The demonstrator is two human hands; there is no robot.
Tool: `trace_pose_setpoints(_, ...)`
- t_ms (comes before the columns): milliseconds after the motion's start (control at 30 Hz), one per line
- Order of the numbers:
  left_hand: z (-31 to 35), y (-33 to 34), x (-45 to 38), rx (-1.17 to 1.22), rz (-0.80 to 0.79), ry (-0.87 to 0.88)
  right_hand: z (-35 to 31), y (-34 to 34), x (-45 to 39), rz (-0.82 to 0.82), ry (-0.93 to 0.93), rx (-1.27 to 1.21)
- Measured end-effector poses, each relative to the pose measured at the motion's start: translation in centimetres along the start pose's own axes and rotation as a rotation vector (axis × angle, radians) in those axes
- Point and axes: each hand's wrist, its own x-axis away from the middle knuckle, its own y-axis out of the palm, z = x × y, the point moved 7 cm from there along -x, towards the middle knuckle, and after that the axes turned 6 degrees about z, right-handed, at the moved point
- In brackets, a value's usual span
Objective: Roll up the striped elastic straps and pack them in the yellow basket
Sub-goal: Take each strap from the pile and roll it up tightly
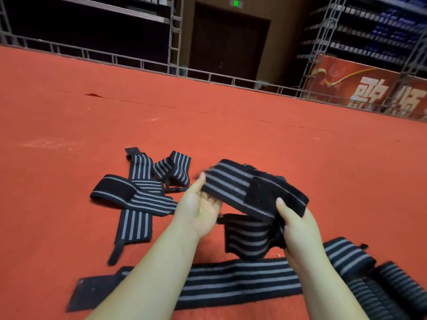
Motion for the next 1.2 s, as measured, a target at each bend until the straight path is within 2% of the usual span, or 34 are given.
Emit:
trace_pose_setpoints(100,1.6,-1.8,0.9,0.012,0.077,0.077,-1.0,-1.5,0.3,0.048,-0.074,0.130)
trace_pose_setpoints(233,2.7,-3.2,3.2,-0.140,0.105,0.156,-4.1,-1.9,0.5,0.050,-0.270,0.366)
trace_pose_setpoints(300,2.5,-3.5,4.4,-0.178,0.102,0.157,-5.1,-2.2,0.4,0.071,-0.350,0.506)
trace_pose_setpoints(400,1.4,-4.0,5.8,-0.199,0.103,0.123,-4.3,-2.2,0.7,0.096,-0.342,0.784)
trace_pose_setpoints(467,0.4,-4.7,6.3,-0.203,0.127,0.103,-2.8,-1.6,2.3,0.117,-0.383,0.866)
trace_pose_setpoints(533,-0.3,-5.5,6.8,-0.197,0.149,0.084,-1.3,-0.2,5.2,0.104,-0.479,0.779)
trace_pose_setpoints(567,-0.5,-5.9,7.1,-0.202,0.151,0.079,0.1,0.5,6.6,0.057,-0.464,0.721)
trace_pose_setpoints(600,-0.6,-6.3,7.3,-0.207,0.149,0.075,1.6,1.5,8.0,-0.014,-0.368,0.642)
trace_pose_setpoints(700,-0.7,-7.0,8.0,-0.202,0.118,0.044,7.8,5.7,11.5,-0.346,0.272,0.374)
trace_pose_setpoints(733,-0.6,-7.2,8.3,-0.203,0.098,0.030,9.1,7.1,12.7,-0.423,0.456,0.199)
trace_pose_setpoints(800,-0.1,-8.0,8.8,-0.262,0.069,0.012,9.6,9.1,13.5,-0.404,0.616,-0.252)
trace_pose_setpoints(867,0.9,-9.8,9.0,-0.483,0.113,0.039,10.1,9.7,12.6,-0.284,0.559,-0.512)
trace_pose_setpoints(967,4.4,-13.3,9.4,-0.977,0.252,0.165,11.7,9.5,11.8,-0.113,0.421,-0.441)
trace_pose_setpoints(1033,6.8,-15.2,9.8,-1.265,0.278,0.233,12.9,9.7,12.1,-0.062,0.390,-0.319)
trace_pose_setpoints(1100,8.7,-16.8,10.2,-1.395,0.306,0.244,13.5,9.7,12.3,-0.011,0.362,-0.239)
trace_pose_setpoints(1200,10.9,-18.6,10.7,-1.407,0.381,0.234,13.7,9.9,12.3,0.014,0.305,-0.130)
